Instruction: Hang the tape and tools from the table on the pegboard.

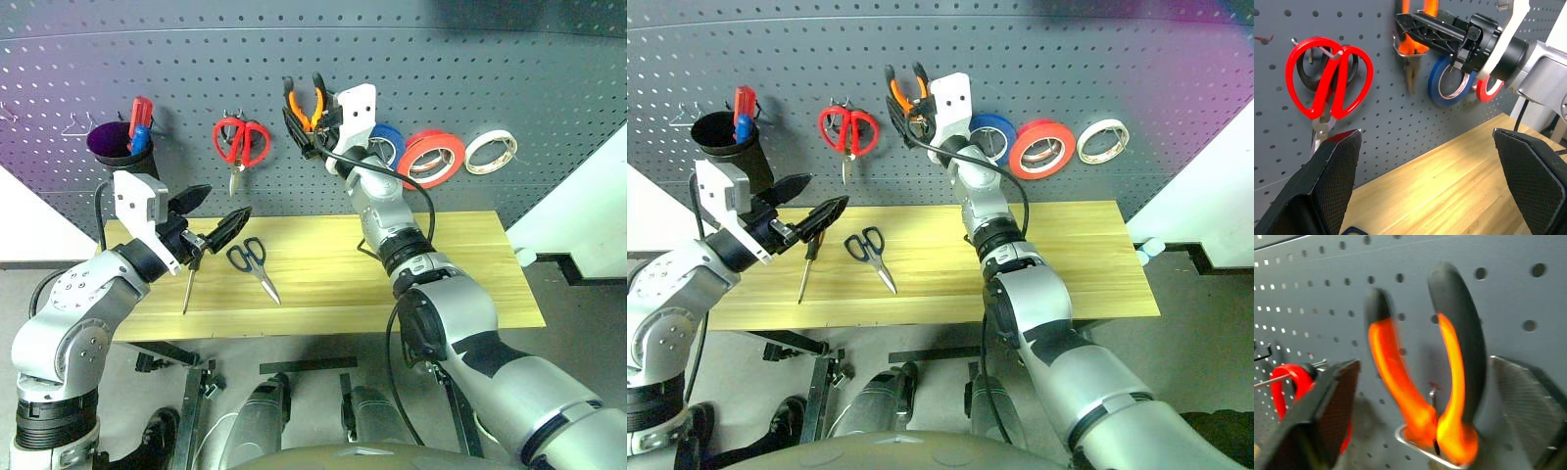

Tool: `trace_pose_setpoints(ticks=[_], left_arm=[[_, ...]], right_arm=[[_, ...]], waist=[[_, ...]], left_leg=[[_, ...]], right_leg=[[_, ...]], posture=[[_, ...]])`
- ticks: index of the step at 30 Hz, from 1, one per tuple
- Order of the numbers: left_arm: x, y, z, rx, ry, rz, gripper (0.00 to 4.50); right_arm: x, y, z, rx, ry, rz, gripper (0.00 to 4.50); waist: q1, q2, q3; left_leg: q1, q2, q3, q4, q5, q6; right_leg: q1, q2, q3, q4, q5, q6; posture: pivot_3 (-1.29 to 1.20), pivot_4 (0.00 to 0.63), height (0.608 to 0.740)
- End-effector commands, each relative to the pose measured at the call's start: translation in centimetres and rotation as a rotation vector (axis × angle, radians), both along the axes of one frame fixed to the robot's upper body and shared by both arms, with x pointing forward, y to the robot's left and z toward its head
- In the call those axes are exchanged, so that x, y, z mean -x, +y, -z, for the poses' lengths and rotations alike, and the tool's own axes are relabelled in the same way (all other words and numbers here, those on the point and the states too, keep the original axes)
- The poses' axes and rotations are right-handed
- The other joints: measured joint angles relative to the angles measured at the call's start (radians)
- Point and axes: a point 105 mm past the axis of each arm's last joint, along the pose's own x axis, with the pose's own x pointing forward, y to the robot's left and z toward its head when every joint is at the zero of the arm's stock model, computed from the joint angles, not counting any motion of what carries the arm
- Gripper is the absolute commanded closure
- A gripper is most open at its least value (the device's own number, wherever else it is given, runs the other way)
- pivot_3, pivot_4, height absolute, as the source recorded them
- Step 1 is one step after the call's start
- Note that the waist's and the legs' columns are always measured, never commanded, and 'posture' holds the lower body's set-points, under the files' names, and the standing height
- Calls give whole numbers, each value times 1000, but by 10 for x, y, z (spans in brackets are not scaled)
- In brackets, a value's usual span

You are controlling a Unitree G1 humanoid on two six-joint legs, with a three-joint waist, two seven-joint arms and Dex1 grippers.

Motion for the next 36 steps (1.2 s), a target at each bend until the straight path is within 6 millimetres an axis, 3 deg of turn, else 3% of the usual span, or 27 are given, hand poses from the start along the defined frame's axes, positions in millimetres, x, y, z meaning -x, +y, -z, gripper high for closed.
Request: trace_pose_setpoints(ticks=[1, 9, 18, 28, 36], left_arm=[[4, 0, -10, -15, -43, 6, 0], [5, -1, -11, -13, -43, 11, 0], [6, 1, -8, -12, -40, 8, 0], [2, -3, -8, -9, -42, 30, 0], [6, 3, -7, -28, -33, 15, 0]], right_arm=[[-1, -9, -17, -28, -40, 29, 8], [-2, -17, -23, -61, -49, 38, 8], [21, -52, -61, -163, -145, 19, 8], [35, -70, -63, -165, -102, -3, 8], [58, -48, -55, -224, 15, -237, 8]], waist=[[0, 0, 0], [0, 0, 0], [5, 2, 1], [-5, 2, 1], [-2, 2, 1]], left_leg=[[0, 0, 0, 0, 0, 0], [0, 0, 0, -1, 0, 0], [0, 0, -1, -2, 0, 0], [-2, 1, 2, -20, 1, -1], [-6, 1, 2, -18, 1, 0]], right_leg=[[0, 0, 0, 0, 0, 0], [0, 0, 0, 0, 0, -1], [0, 0, 0, -3, 0, -1], [-5, 0, 0, -16, 0, -1], [-6, -1, 0, -19, 0, -1]], posture=[[96, 208, 740], [90, 206, 740], [72, 198, 740], [50, 191, 740], [61, 203, 740]])
